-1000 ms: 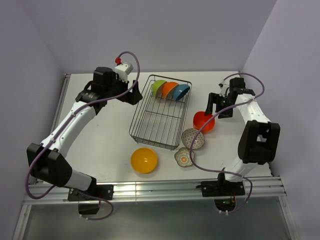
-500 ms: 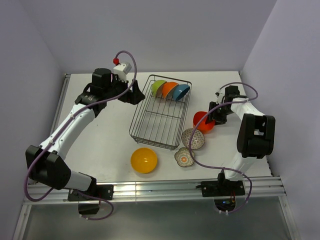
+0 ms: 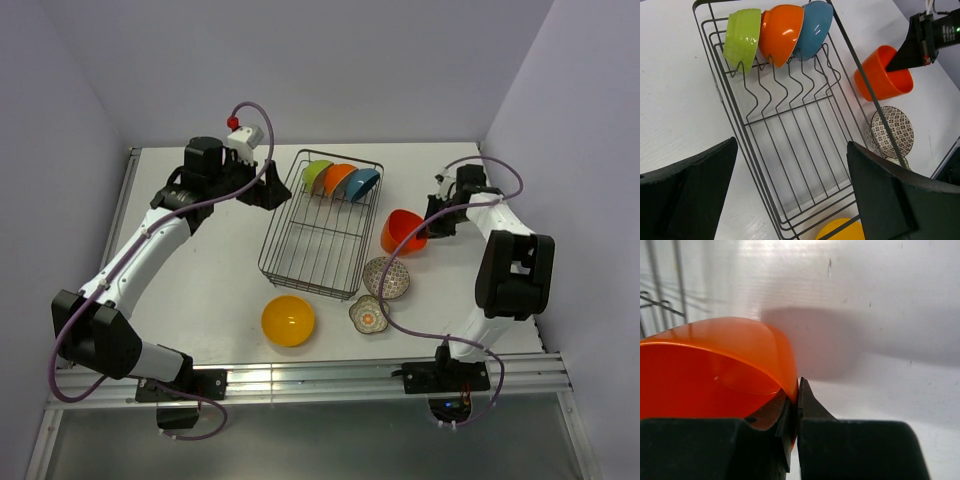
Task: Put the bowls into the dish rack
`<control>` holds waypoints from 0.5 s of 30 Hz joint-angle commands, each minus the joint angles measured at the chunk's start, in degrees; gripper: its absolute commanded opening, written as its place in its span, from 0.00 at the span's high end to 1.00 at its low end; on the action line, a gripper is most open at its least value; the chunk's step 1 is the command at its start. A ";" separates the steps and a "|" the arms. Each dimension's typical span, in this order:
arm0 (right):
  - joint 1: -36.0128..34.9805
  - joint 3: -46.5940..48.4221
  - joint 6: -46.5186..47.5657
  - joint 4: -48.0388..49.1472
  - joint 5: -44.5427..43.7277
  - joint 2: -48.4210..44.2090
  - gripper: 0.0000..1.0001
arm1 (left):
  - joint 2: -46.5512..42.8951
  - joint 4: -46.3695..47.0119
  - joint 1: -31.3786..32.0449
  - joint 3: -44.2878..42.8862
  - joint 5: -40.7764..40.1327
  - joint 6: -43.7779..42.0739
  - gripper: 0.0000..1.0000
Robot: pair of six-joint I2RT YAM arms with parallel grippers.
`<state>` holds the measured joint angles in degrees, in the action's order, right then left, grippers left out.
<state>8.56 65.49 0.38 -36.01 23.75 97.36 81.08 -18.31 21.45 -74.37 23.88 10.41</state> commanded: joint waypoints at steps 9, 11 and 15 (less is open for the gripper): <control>1.90 9.39 -14.08 13.65 23.52 -10.70 1.00 | -1.28 5.56 -0.10 -6.93 12.59 11.89 0.00; 1.20 9.30 -18.63 17.09 24.41 -11.84 1.00 | -0.40 7.39 -0.10 -8.07 14.00 16.19 0.01; -1.34 7.55 -25.07 26.84 22.14 -14.48 1.00 | 1.97 9.51 0.52 -10.27 14.80 21.83 0.00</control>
<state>9.10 72.31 -16.49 -20.62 43.24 86.43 81.91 -13.61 21.50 -81.41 35.46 25.26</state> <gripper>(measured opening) 0.049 0.995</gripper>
